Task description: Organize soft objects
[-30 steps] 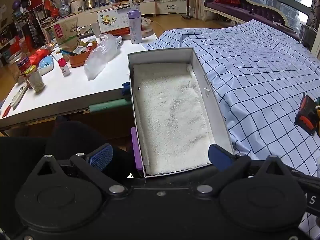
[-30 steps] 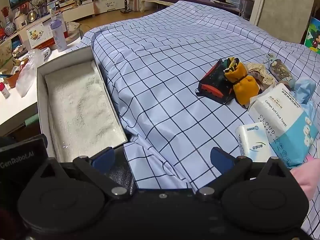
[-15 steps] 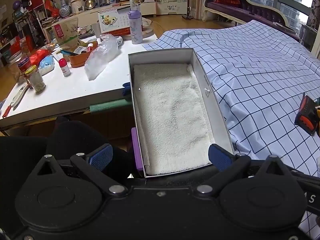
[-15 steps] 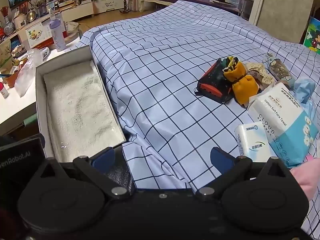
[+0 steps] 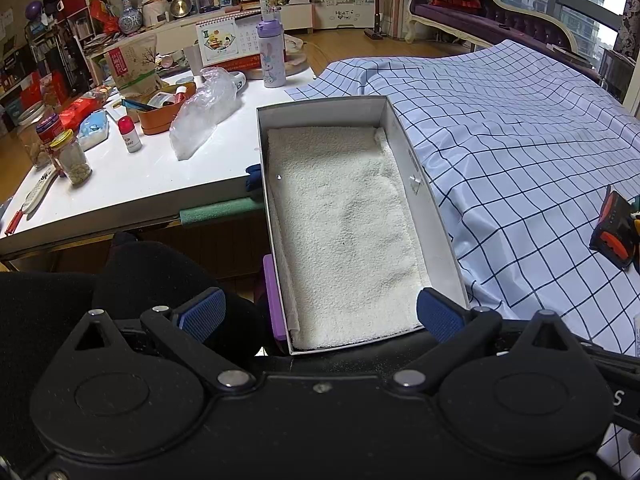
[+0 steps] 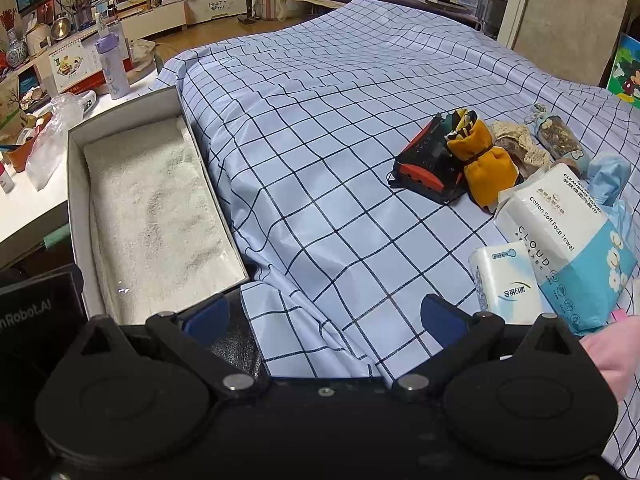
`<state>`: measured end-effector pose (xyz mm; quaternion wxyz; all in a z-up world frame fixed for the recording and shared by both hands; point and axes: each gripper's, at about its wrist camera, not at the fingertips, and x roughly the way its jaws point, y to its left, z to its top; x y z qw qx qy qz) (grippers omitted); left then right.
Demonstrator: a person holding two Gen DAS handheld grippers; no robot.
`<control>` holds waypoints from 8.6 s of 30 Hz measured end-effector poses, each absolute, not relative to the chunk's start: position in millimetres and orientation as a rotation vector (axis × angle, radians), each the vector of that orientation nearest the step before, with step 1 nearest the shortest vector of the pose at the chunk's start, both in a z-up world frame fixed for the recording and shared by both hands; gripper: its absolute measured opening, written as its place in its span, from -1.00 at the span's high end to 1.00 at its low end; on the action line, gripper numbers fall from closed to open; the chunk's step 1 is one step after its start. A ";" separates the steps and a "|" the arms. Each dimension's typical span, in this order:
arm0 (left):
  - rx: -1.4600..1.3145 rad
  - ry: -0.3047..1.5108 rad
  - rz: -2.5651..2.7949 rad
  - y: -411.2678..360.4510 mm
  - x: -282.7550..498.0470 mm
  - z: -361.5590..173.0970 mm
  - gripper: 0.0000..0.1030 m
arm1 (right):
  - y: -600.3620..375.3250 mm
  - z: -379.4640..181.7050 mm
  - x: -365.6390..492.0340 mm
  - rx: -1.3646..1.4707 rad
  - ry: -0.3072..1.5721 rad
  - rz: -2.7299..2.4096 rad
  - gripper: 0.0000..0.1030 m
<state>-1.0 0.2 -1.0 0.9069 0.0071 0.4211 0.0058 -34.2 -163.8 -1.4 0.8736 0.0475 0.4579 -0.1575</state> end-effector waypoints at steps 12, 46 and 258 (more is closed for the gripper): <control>0.015 0.869 0.014 0.1 -1.4 -1.0 -0.93 | -163.8 -2.3 -33.9 0.096 0.957 -0.329 -0.99; 0.020 0.870 0.018 1.4 -2.4 -0.3 -0.93 | -162.5 -4.2 -33.6 0.081 0.964 -0.334 -0.99; 0.318 1.126 -0.926 -241.2 37.4 -48.4 0.04 | -322.8 -25.1 -173.0 0.500 1.055 -0.856 -0.10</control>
